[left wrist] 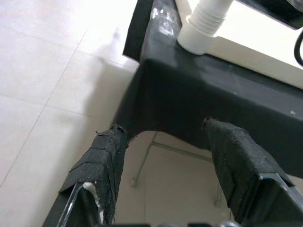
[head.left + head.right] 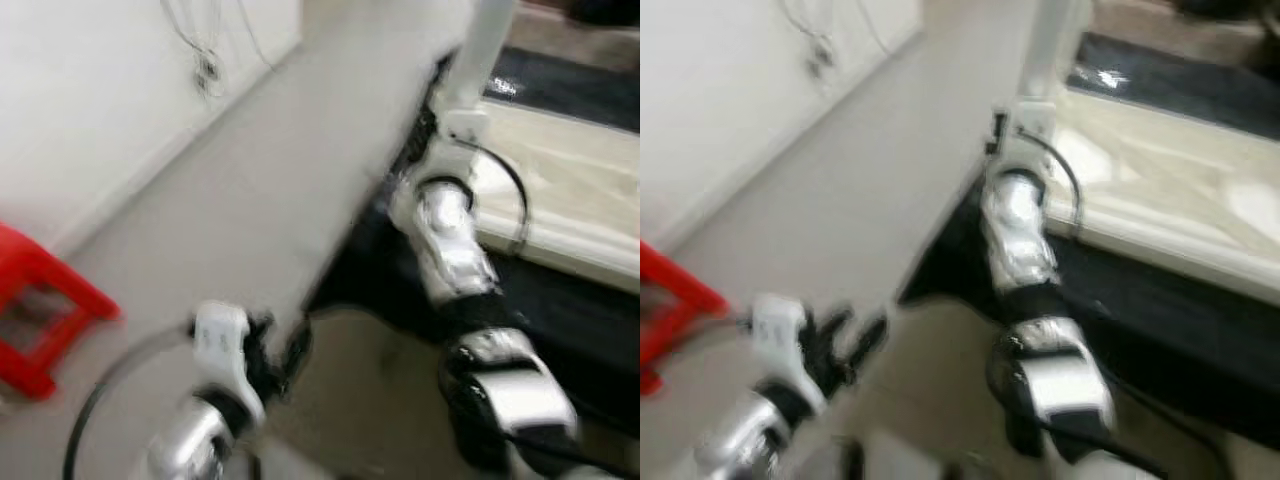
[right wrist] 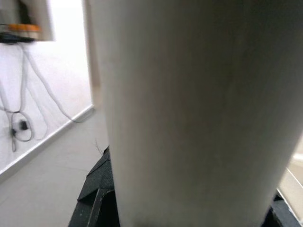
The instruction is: Building children table
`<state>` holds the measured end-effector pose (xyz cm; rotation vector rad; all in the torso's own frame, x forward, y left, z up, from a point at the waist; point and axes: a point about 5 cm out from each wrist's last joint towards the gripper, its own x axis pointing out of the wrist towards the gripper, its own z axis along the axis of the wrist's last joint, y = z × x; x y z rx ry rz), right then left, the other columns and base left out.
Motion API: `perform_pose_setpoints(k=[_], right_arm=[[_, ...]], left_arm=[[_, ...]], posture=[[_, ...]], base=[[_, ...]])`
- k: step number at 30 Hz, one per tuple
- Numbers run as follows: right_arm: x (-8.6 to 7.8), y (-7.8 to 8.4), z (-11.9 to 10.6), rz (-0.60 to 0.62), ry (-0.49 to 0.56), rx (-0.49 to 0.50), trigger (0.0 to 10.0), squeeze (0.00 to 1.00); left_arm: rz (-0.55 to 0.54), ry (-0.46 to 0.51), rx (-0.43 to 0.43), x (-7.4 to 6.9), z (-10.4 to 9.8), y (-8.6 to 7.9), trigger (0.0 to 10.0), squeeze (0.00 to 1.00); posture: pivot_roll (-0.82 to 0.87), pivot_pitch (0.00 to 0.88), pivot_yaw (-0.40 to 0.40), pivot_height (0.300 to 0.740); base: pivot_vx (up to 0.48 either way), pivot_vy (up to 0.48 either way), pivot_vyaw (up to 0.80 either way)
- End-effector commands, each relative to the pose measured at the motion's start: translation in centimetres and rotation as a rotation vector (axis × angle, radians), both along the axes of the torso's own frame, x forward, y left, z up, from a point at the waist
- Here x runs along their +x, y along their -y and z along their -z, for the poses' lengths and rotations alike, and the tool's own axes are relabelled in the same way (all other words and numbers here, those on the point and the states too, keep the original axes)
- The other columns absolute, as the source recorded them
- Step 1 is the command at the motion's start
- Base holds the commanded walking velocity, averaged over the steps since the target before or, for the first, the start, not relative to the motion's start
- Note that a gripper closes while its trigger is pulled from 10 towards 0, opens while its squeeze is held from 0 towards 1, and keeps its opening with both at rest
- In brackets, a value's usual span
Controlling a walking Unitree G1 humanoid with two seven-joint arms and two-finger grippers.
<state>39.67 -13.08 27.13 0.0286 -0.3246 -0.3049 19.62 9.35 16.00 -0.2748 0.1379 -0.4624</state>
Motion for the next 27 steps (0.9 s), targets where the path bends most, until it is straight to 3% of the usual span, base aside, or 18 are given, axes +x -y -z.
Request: perform_pose_setpoints(k=[1,7,12,17,21,22,27], right_arm=[[0.2,1.6,4.7,0.127,-0.224,0.031,10.0,0.00],[0.6,1.5,3.5,0.203,-0.222,0.061,10.0,0.00],[0.5,2.0,3.7,0.349,-0.280,0.070,10.0,0.00],[0.3,2.2,4.0,0.411,-0.312,0.096,10.0,0.00],[0.0,2.4,5.4,0.474,-0.397,0.183,10.0,0.00],[-0.2,2.5,6.4,0.500,-0.443,0.252,10.0,0.00],[-0.2,2.9,7.0,0.523,-0.472,0.340,10.0,0.00]], left_arm=[[0.003,-0.021,-0.002,-0.3,0.3,0.1,10.0,0.00],[0.002,-0.019,-0.004,-0.3,0.4,0.1,10.0,0.00],[0.002,-0.018,-0.003,-0.3,0.4,0.2,10.0,0.00],[0.001,-0.017,-0.003,-0.3,0.4,0.3,10.0,0.00],[0.002,-0.017,-0.004,-0.3,0.4,0.3,10.0,0.00],[0.003,-0.017,-0.004,-0.3,0.4,0.3,10.0,0.00],[0.005,-0.017,-0.004,-0.4,0.5,0.3,10.0,0.00]], posture=[[0.12,0.278,-0.072,0.740],[0.11,0.275,-0.075,0.740],[0.12,0.268,-0.080,0.740],[0.12,0.267,-0.079,0.740],[0.12,0.261,-0.083,0.740],[0.12,0.261,-0.083,0.740],[0.12,0.253,-0.083,0.740]], base=[[0.000,0.000,0.00],[0.000,0.000,0.00],[0.000,0.000,0.00],[0.000,0.000,0.00],[0.000,0.000,0.00],[0.000,0.000,0.00],[0.000,0.000,0.00]])
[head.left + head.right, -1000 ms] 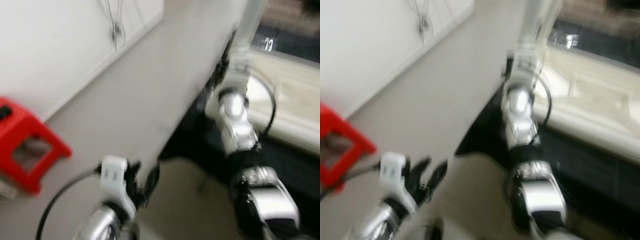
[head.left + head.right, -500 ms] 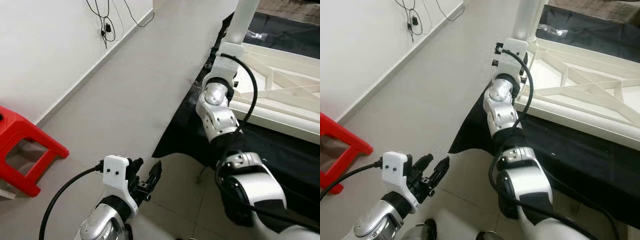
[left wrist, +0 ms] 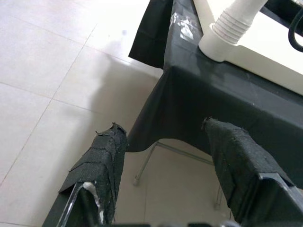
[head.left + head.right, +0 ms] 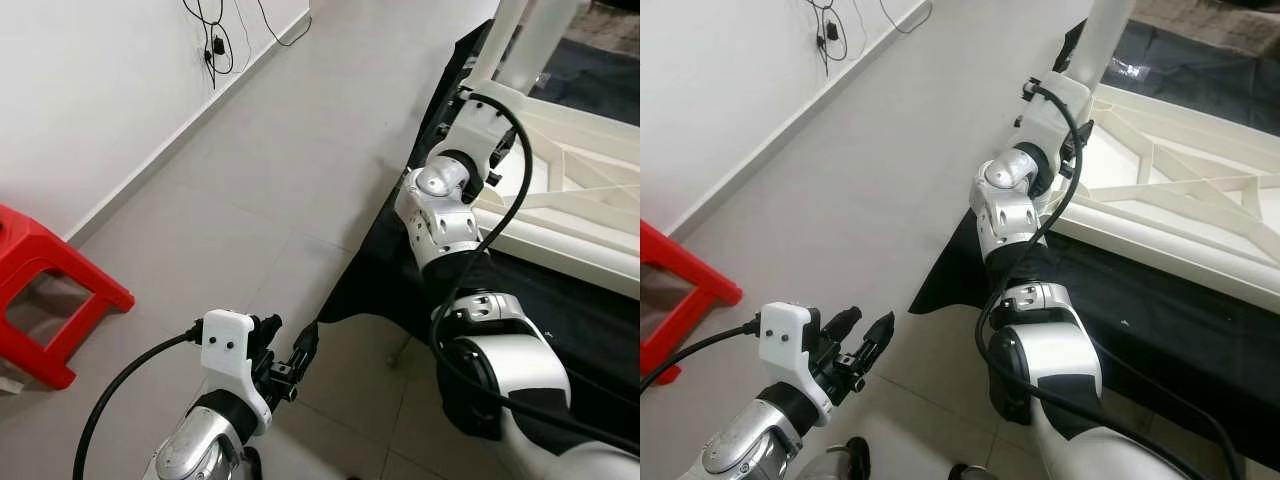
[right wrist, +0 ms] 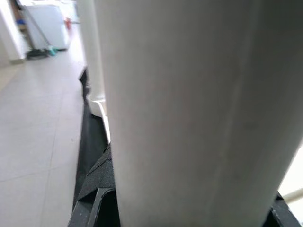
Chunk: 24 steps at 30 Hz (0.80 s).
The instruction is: Building children table
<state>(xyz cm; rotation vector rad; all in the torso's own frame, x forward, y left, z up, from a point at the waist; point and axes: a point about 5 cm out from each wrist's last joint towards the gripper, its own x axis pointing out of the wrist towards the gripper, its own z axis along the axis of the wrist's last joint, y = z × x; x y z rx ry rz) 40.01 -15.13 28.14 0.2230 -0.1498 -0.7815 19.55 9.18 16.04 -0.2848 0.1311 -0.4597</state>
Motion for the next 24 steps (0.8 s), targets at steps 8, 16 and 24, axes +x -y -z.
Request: perform_pose_setpoints(k=[8,16,24], right_arm=[[-0.3,0.7,7.5,0.033,-0.296,0.156,10.0,0.00],[1.1,-4.5,7.0,-0.660,-0.173,0.020,10.0,0.00],[1.1,-6.1,8.0,-1.098,-0.207,0.114,10.0,0.00]], left_arm=[[0.013,-0.020,0.009,-0.3,0.5,0.2,10.0,0.00],[0.015,-0.016,0.012,-0.2,0.5,0.2,10.0,0.00],[0.016,-0.009,0.019,-0.1,0.5,0.3,10.0,0.00]], posture=[[0.12,0.247,-0.084,0.740],[0.11,0.251,-0.082,0.740],[0.11,0.255,-0.084,0.740]], base=[[0.000,0.000,0.00],[0.000,0.000,0.00],[0.000,0.000,0.00]])
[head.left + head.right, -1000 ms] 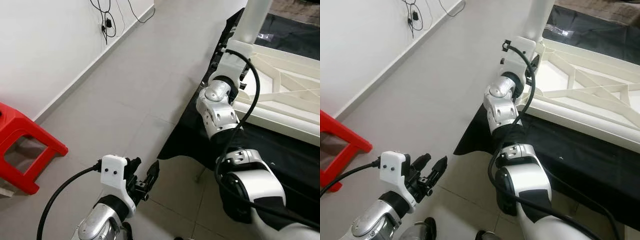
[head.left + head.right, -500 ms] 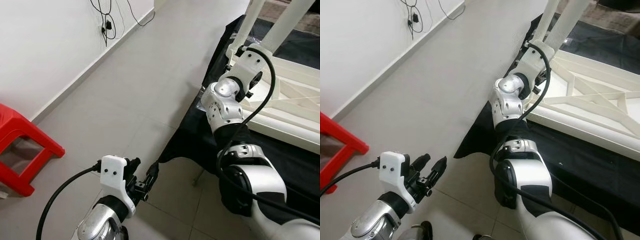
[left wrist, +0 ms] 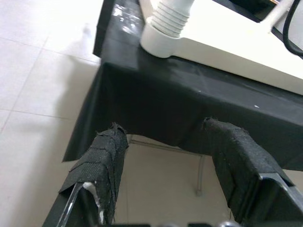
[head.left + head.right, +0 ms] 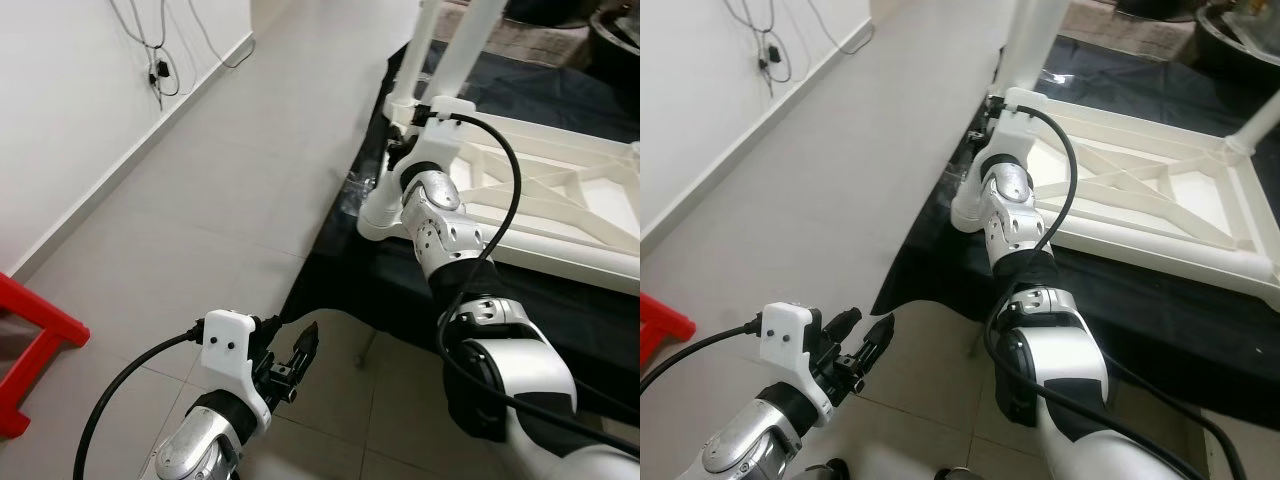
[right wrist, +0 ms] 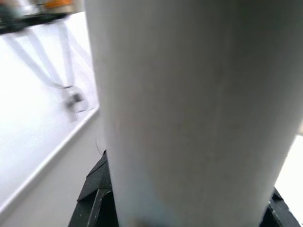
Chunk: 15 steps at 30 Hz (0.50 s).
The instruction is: Building children table
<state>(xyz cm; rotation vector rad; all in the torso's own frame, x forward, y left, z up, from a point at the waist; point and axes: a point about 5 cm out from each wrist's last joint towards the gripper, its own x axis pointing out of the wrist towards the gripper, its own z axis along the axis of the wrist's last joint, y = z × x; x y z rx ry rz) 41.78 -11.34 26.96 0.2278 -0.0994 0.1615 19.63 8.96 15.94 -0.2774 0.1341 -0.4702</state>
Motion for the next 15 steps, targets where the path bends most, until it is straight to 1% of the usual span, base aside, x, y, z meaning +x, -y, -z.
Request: perform_pose_setpoints(k=[1,2,3,4,5,6,7,8,9,10,11,12,15], right_arm=[[-0.7,-2.4,6.4,-0.230,-0.270,0.033,10.0,0.00],[-0.7,-2.4,6.4,-0.230,-0.270,0.033,10.0,0.00],[-0.8,-2.6,5.7,-0.352,-0.198,0.034,10.0,0.00],[-0.8,-2.6,5.7,-0.352,-0.198,0.034,10.0,0.00],[-0.9,-2.7,5.3,-0.401,-0.164,0.035,10.0,0.00],[-0.9,-2.7,5.3,-0.401,-0.164,0.035,10.0,0.00],[-0.8,-2.6,4.8,-0.410,-0.121,0.019,10.0,0.00],[-0.5,-2.0,3.7,-0.346,-0.043,0.003,10.0,0.00],[-0.5,-2.0,3.7,-0.346,-0.043,0.003,10.0,0.00],[-0.1,-0.9,1.7,-0.213,0.064,0.027,10.0,0.00],[0.0,-0.4,1.1,-0.174,0.091,0.050,10.0,0.00],[0.0,-0.2,0.4,-0.169,0.119,0.073,10.0,0.00],[0.0,0.0,-0.1,-0.175,0.142,0.086,10.0,0.00]], left_arm=[[0.004,-0.009,0.013,-0.2,0.4,0.1,10.0,0.00],[0.004,-0.009,0.013,-0.2,0.4,0.1,10.0,0.00],[0.003,-0.008,0.013,-0.2,0.3,0.1,10.0,0.00],[0.003,-0.008,0.013,-0.2,0.3,0.1,10.0,0.00],[0.003,-0.008,0.013,-0.2,0.3,0.1,10.0,0.00],[0.003,-0.008,0.013,-0.2,0.3,0.1,10.0,0.00],[0.003,-0.007,0.014,-0.2,0.3,0.1,10.0,0.00],[0.000,-0.007,0.015,-0.2,0.3,0.0,10.0,0.00],[0.000,-0.007,0.015,-0.2,0.3,0.0,10.0,0.00],[-0.005,-0.007,0.016,-0.2,0.3,0.0,10.0,0.00],[-0.006,-0.007,0.016,-0.1,0.3,0.0,10.0,0.00],[-0.007,-0.007,0.017,-0.1,0.3,-0.1,10.0,0.00],[-0.008,-0.007,0.017,-0.1,0.3,-0.1,10.0,0.00]], posture=[[0.11,0.255,-0.084,0.740],[0.11,0.255,-0.084,0.740],[0.12,0.262,-0.084,0.740],[0.12,0.262,-0.084,0.740],[0.12,0.262,-0.084,0.740],[0.12,0.262,-0.084,0.740],[0.12,0.264,-0.085,0.740],[0.12,0.264,-0.085,0.740],[0.12,0.264,-0.085,0.740],[0.12,0.263,-0.084,0.740],[0.12,0.263,-0.084,0.740],[0.13,0.262,-0.082,0.740],[0.13,0.262,-0.082,0.740]], base=[[0.000,0.000,0.00],[0.000,0.000,0.00],[0.000,0.000,0.00],[0.000,0.000,0.00],[0.000,0.000,0.00],[0.000,0.000,0.00],[0.000,0.000,0.00],[0.000,0.000,0.00],[0.000,0.000,0.00],[0.000,0.000,0.00],[0.000,0.000,0.00],[0.000,0.000,0.00],[0.000,0.000,0.00]])
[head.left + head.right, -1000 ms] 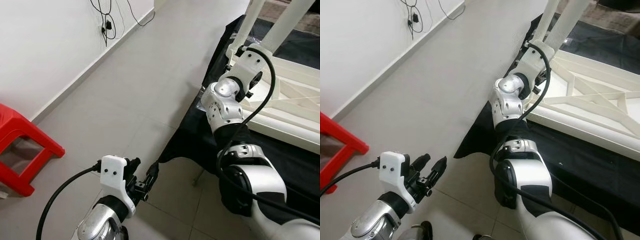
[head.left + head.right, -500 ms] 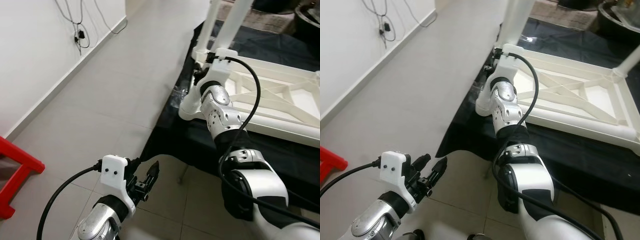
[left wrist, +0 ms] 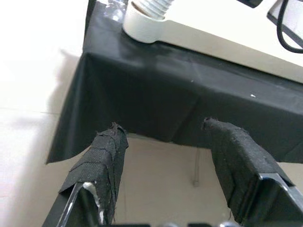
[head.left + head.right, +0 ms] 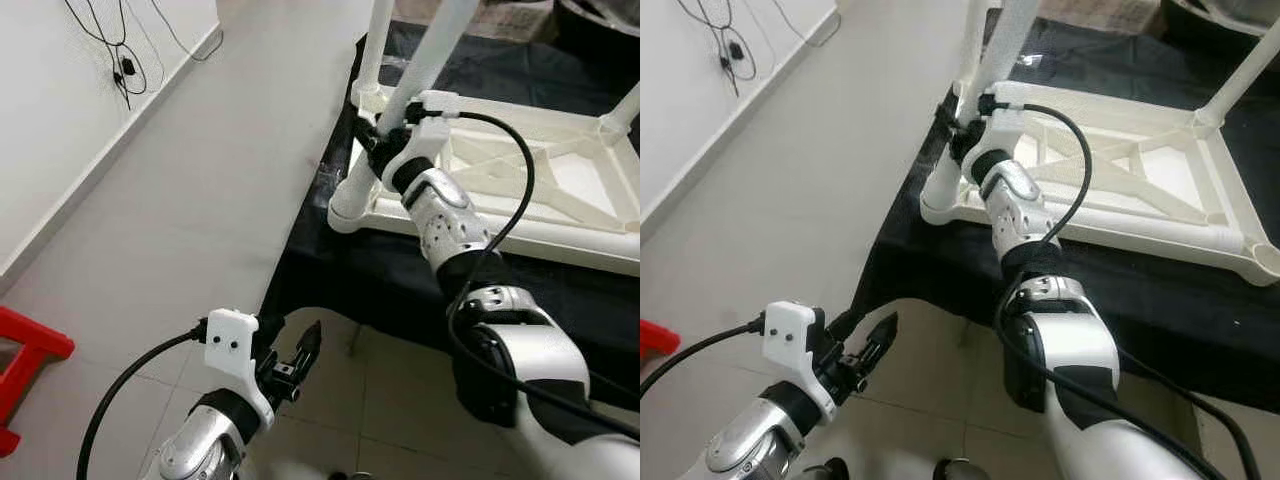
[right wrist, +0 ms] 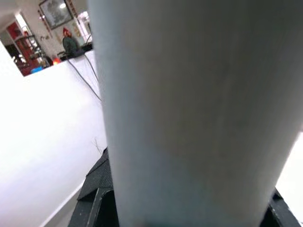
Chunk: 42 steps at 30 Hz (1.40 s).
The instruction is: Building children table
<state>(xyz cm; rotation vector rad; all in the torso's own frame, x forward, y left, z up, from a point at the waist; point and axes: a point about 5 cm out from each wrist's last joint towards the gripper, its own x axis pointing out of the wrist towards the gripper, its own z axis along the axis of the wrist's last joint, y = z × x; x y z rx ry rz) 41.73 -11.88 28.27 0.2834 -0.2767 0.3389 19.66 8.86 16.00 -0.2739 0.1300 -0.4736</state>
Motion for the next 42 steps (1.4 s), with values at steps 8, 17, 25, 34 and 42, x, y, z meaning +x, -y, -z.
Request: perform_pose_setpoints(k=[8,17,25,34,42], right_arm=[[-0.9,0.5,-2.7,-0.131,0.138,0.112,10.0,0.00],[-4.7,0.8,-3.3,-0.187,0.328,0.096,10.0,0.00],[-6.4,2.2,-0.2,0.058,0.313,-0.025,10.0,0.00],[-7.2,4.6,2.3,0.290,0.245,-0.154,10.0,0.00],[-7.4,4.8,0.9,0.352,0.274,-0.114,10.0,0.00]], left_arm=[[-0.029,-0.006,0.029,0.2,0.5,-0.5,10.0,0.00],[-0.210,0.123,0.066,2.5,-1.6,-2.4,10.0,0.00],[-0.312,0.234,0.108,4.1,-3.5,-4.1,10.0,0.00],[-0.316,0.248,0.126,4.4,-3.5,-4.2,10.0,0.00],[-0.316,0.260,0.135,4.7,-3.4,-4.3,10.0,0.00]], posture=[[0.12,0.242,-0.073,0.740],[0.12,0.204,-0.062,0.740],[0.12,0.163,-0.055,0.740],[0.12,0.142,-0.054,0.740],[0.12,0.129,-0.056,0.740]], base=[[0.000,0.000,0.00],[0.000,0.000,0.00],[0.074,0.000,0.00],[0.338,0.000,0.00],[0.374,0.000,0.00]])
